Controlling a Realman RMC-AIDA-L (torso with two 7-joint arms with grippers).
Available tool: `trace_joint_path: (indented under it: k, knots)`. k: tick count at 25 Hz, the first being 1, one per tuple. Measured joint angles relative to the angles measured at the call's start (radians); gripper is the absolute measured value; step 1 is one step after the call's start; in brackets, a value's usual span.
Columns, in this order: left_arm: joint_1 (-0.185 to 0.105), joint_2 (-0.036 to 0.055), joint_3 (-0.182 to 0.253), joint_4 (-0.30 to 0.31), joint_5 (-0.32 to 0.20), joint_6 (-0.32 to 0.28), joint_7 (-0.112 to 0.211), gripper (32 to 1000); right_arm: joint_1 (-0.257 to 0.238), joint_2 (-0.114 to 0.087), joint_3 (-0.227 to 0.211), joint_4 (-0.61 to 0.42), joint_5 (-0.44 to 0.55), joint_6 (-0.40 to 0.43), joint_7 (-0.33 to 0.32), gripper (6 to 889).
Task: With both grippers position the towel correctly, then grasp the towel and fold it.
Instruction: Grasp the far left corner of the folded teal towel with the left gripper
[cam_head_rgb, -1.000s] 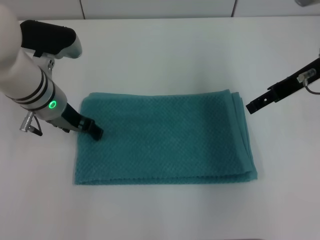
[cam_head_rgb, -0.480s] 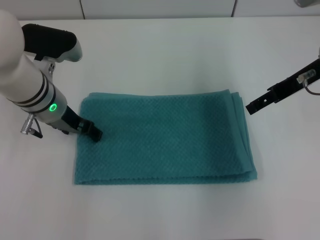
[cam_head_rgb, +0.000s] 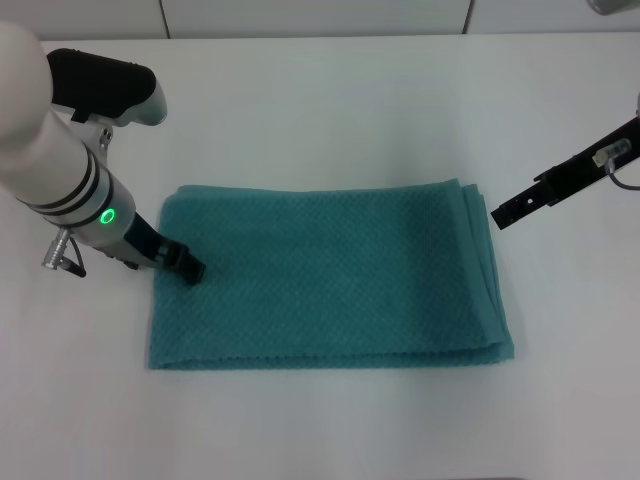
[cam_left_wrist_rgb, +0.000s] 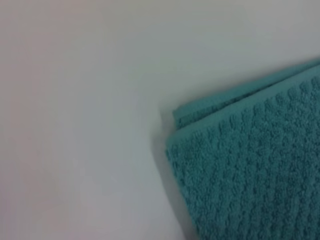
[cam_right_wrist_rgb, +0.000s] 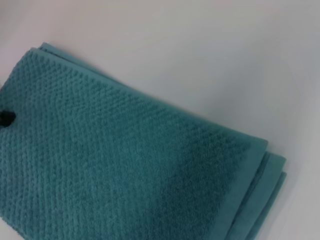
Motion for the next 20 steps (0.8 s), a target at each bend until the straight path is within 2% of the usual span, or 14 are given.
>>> trace_joint_path:
  k: [9,15,20]
  knots:
    - [-0.001,-0.0009,0.000,-0.001,-0.001,0.000,0.000,856,0.000,-0.001,0.000,0.000,0.000,0.001,0.000,859]
    - [-0.001,-0.0010,-0.001,-0.001,-0.003,0.000,0.000,810,0.000,0.000,0.000,0.000,0.000,0.001,0.000,859]
    - [-0.001,0.0000,0.000,-0.001,-0.003,0.002,0.001,619,0.000,0.000,0.000,0.000,0.000,0.001,0.000,859]
